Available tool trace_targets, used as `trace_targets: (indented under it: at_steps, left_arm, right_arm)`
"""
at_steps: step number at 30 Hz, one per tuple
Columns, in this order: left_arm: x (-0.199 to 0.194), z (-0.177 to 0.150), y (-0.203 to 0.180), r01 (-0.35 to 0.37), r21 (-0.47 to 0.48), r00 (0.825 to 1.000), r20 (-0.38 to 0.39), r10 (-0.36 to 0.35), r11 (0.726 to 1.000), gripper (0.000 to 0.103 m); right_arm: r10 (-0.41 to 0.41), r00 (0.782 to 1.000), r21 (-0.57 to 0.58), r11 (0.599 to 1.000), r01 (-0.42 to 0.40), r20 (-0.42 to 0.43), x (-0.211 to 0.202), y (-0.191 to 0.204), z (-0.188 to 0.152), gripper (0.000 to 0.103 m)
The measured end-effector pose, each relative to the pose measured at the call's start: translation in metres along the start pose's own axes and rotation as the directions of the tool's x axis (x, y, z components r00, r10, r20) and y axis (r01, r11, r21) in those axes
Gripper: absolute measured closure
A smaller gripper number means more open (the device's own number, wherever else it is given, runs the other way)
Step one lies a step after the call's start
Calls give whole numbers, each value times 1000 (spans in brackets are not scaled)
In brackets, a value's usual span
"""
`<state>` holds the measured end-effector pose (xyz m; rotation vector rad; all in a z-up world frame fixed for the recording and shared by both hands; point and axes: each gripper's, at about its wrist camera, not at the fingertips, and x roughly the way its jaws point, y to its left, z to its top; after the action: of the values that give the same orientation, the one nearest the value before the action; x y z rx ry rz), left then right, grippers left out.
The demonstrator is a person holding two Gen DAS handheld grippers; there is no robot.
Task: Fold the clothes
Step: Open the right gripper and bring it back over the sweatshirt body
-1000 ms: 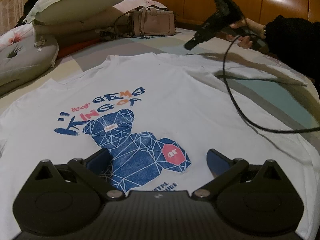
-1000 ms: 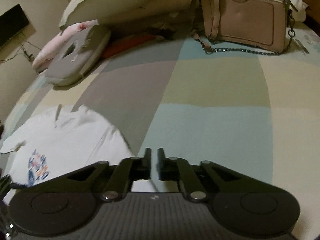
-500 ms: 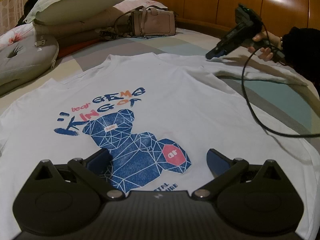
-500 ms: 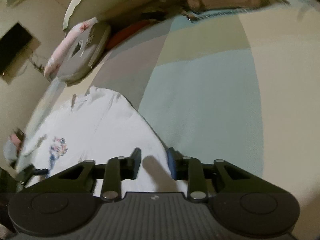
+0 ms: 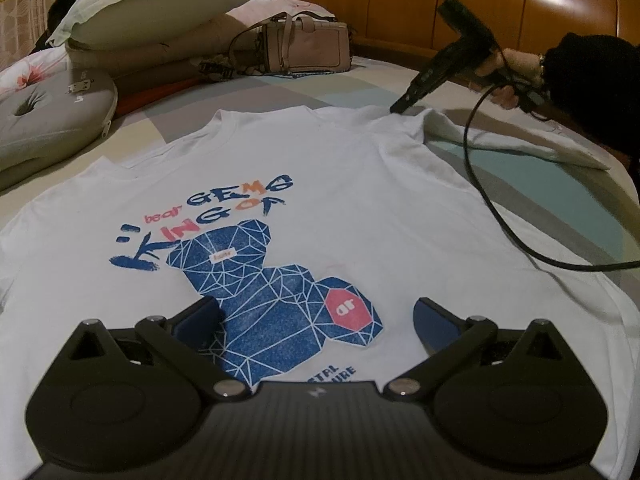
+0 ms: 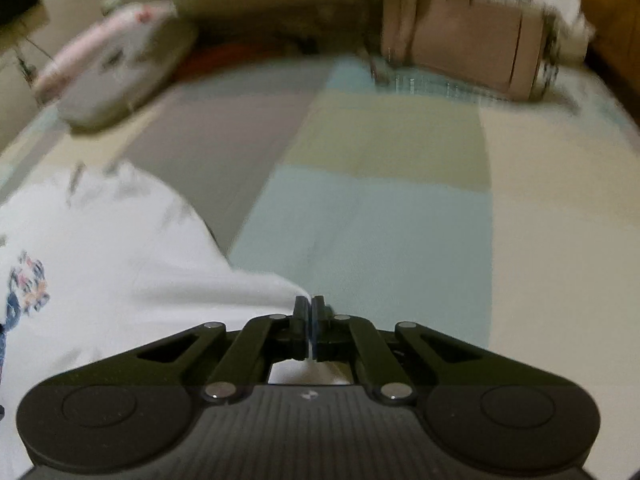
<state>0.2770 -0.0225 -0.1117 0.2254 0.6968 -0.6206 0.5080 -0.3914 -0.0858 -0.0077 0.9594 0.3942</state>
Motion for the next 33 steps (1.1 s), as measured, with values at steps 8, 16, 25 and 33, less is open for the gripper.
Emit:
trace_targets:
  at_steps: [8, 16, 25, 33]
  left_arm:
    - [-5, 3, 5, -29, -9, 1000, -14, 28, 1000, 1]
    - [-7, 4, 18, -66, -47, 998, -19, 65, 997, 1]
    - [-17, 6, 25, -76, -61, 997, -4, 76, 995, 1]
    - [-14, 5, 38, -73, -103, 997, -10, 72, 992, 1]
  right_arm:
    - [-33, 998, -63, 997, 36, 48, -47, 55, -10, 81]
    - [67, 995, -294, 952, -84, -68, -25, 172, -58, 64]
    - [-6, 999, -331, 944, -9, -43, -42, 181, -42, 58]
    - [-100, 992, -213, 970, 114, 76, 23, 125, 41, 58]
